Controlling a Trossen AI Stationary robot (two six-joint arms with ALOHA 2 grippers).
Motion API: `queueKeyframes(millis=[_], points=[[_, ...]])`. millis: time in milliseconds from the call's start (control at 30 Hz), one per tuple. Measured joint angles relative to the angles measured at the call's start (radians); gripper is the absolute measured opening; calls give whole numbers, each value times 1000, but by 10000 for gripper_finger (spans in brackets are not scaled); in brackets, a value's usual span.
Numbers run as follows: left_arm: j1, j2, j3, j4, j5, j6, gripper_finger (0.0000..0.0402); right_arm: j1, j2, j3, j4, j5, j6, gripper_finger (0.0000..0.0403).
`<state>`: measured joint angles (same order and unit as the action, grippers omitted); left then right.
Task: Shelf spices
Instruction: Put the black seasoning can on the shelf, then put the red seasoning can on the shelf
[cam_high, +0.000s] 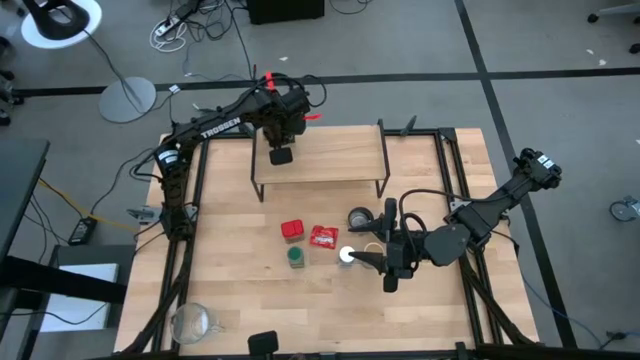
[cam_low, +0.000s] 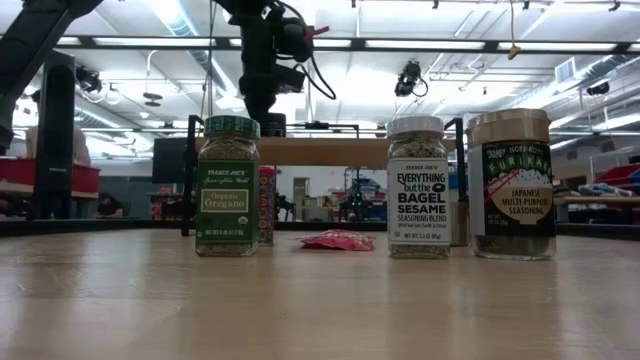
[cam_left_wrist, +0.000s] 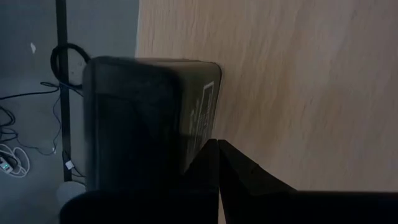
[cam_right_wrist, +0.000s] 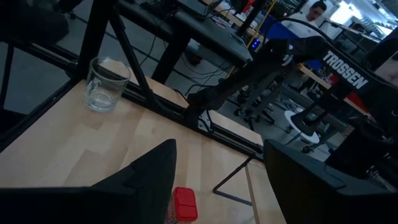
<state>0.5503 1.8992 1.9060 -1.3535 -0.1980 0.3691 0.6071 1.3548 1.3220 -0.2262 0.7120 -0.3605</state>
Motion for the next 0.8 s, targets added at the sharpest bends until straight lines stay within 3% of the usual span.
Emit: queueKeyframes(millis=[433, 633, 800], points=[[6, 0, 1, 6, 1, 5, 3, 0, 0, 0, -1, 0, 0, 240], [-7, 0, 1, -4, 63, -12, 3, 0, 0, 0, -1, 0, 0, 240], [-53, -15, 1, 10, 14, -58, 3, 0, 0, 0, 0, 0, 0, 240]])
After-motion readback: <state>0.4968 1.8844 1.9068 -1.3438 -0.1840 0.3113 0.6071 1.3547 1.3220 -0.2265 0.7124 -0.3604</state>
